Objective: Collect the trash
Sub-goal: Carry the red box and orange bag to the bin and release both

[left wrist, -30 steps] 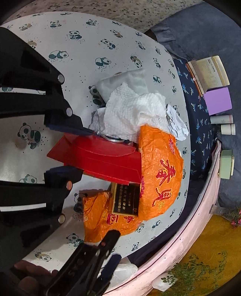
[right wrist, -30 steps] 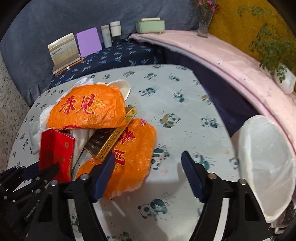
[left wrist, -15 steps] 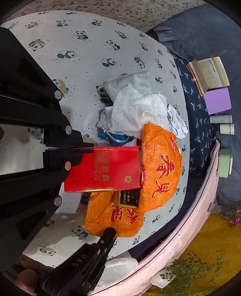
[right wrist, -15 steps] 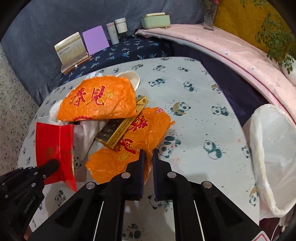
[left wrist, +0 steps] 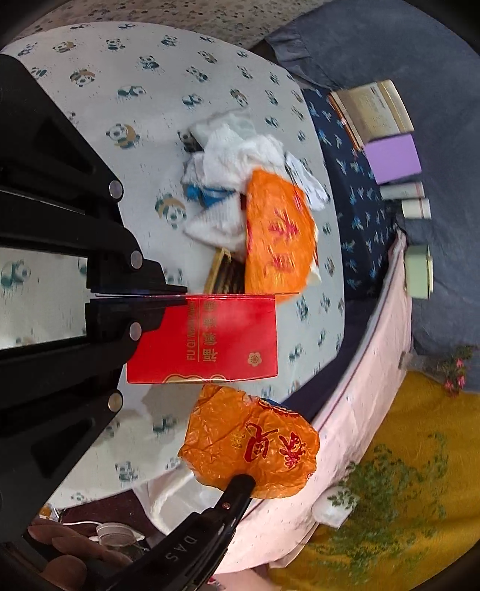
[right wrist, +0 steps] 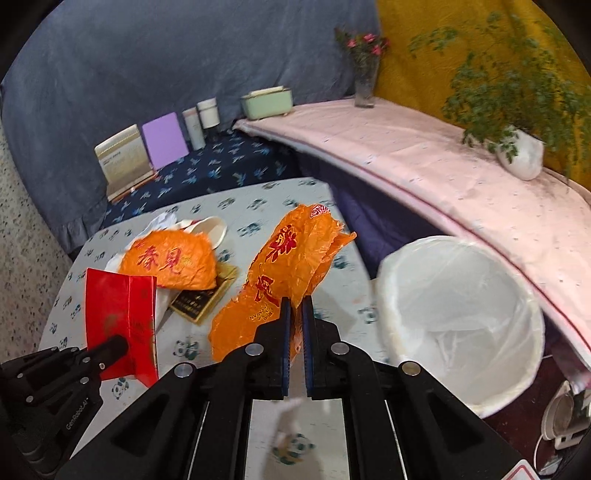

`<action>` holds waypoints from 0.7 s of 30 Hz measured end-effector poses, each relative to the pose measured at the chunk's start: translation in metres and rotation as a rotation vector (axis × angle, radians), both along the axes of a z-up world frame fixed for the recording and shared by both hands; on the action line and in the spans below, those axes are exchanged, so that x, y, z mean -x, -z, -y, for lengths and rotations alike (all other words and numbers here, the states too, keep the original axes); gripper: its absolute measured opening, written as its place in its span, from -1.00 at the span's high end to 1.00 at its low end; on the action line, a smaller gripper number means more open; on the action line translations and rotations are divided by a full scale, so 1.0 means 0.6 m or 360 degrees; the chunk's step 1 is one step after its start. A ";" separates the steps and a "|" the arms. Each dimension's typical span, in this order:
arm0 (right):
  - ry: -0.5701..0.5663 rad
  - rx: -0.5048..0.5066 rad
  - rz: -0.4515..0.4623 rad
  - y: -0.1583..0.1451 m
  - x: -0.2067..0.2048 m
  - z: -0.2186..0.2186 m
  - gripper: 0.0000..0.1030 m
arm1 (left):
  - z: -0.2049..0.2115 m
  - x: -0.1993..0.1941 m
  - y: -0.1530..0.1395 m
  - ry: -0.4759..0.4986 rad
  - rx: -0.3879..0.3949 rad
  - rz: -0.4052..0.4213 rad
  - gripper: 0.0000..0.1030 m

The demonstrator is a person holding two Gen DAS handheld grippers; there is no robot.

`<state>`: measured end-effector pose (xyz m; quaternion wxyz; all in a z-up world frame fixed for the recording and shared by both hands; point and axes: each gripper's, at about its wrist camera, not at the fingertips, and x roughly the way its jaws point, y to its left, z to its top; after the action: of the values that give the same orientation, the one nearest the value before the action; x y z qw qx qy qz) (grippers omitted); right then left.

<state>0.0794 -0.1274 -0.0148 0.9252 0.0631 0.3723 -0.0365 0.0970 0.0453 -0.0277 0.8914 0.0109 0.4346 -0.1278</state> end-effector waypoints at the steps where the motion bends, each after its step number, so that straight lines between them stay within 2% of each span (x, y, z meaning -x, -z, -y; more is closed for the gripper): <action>1: 0.0022 0.0002 0.0010 -0.005 0.005 0.013 0.89 | 0.012 0.003 -0.003 0.0025 0.0009 0.0003 1.00; 10: 0.0310 0.0038 0.0060 -0.023 0.065 0.148 0.89 | 0.162 0.016 -0.025 0.0291 0.0041 0.0025 1.00; 15: 0.0456 0.0058 0.0047 -0.015 0.083 0.216 0.89 | 0.242 0.017 -0.032 0.0435 0.0065 0.0042 1.00; 21: 0.0551 0.0065 0.0009 0.005 0.088 0.276 0.88 | 0.323 0.012 -0.028 0.0565 0.0070 0.0039 0.99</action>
<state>0.0263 -0.2929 -0.0178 0.9072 0.1075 0.3525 -0.2027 0.0895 -0.1486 -0.0110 0.8602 0.0695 0.4121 -0.2924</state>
